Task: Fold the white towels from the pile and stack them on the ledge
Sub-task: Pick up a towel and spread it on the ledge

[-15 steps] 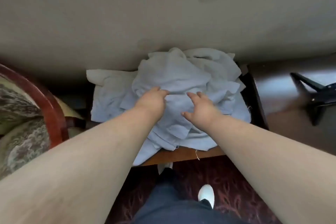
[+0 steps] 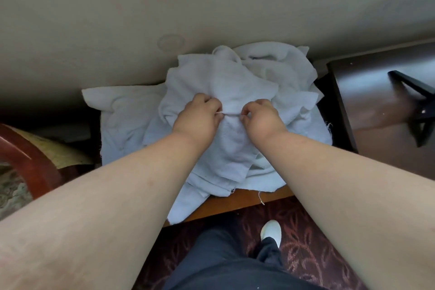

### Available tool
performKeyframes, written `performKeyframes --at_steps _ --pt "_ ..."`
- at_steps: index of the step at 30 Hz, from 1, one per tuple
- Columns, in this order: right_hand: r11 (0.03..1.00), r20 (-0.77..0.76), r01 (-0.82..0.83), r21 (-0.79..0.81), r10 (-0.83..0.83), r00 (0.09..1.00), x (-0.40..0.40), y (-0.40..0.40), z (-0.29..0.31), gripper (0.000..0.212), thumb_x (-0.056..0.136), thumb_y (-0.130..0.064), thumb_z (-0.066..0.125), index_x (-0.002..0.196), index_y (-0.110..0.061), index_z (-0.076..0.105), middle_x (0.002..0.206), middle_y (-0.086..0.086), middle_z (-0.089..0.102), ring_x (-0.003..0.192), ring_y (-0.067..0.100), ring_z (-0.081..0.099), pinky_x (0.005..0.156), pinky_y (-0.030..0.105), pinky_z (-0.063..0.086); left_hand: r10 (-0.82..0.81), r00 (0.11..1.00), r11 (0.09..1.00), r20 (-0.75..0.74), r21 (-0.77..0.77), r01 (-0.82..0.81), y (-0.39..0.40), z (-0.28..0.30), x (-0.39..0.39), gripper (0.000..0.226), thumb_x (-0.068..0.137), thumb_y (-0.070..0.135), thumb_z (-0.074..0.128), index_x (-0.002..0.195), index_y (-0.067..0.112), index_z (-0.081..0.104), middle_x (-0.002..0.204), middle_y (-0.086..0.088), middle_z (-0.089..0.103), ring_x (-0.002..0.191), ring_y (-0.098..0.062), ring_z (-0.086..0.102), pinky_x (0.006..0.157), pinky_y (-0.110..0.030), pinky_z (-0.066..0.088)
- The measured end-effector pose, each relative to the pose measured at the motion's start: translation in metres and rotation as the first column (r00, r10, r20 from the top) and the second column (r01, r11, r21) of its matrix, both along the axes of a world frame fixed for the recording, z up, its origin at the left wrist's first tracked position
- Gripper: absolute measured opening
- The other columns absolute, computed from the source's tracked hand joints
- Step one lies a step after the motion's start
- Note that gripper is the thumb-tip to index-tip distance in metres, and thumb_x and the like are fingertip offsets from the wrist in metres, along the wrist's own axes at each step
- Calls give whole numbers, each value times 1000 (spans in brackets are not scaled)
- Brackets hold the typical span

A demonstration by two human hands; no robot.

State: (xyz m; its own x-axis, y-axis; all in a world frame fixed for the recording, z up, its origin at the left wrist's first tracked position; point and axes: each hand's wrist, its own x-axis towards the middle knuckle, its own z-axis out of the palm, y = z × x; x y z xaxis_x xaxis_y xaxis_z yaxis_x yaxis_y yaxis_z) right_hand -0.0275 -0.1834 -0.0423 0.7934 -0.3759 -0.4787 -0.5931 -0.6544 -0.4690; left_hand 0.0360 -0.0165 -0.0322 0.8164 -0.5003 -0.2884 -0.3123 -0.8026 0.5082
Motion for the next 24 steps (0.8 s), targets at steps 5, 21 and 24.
performKeyframes --at_steps 5,21,24 --pt "985 93 88 151 -102 990 -12 -3 35 33 90 -28 64 118 -22 49 132 3 44 109 25 53 87 32 44 134 987 980 -86 -136 -144 -12 51 -18 16 103 40 36 109 28 45 95 1 56 84 -24 55 69 -34 39" --pt "-93 -249 285 954 -775 581 -114 -61 216 57 78 -70 65 102 -20 79 108 8 75 99 22 72 82 35 58 -96 963 856 -251 -515 -48 -162 238 -78 31 98 55 40 113 33 55 118 7 61 115 -15 57 99 -38 45" --pt "-90 -208 262 961 -858 470 -163 -92 237 53 68 -74 71 84 -24 83 97 6 77 88 16 75 63 26 59 -355 806 796 -474 -606 -6 -196 257 -120 40 96 61 41 103 31 66 106 8 71 108 -15 65 96 -38 48"
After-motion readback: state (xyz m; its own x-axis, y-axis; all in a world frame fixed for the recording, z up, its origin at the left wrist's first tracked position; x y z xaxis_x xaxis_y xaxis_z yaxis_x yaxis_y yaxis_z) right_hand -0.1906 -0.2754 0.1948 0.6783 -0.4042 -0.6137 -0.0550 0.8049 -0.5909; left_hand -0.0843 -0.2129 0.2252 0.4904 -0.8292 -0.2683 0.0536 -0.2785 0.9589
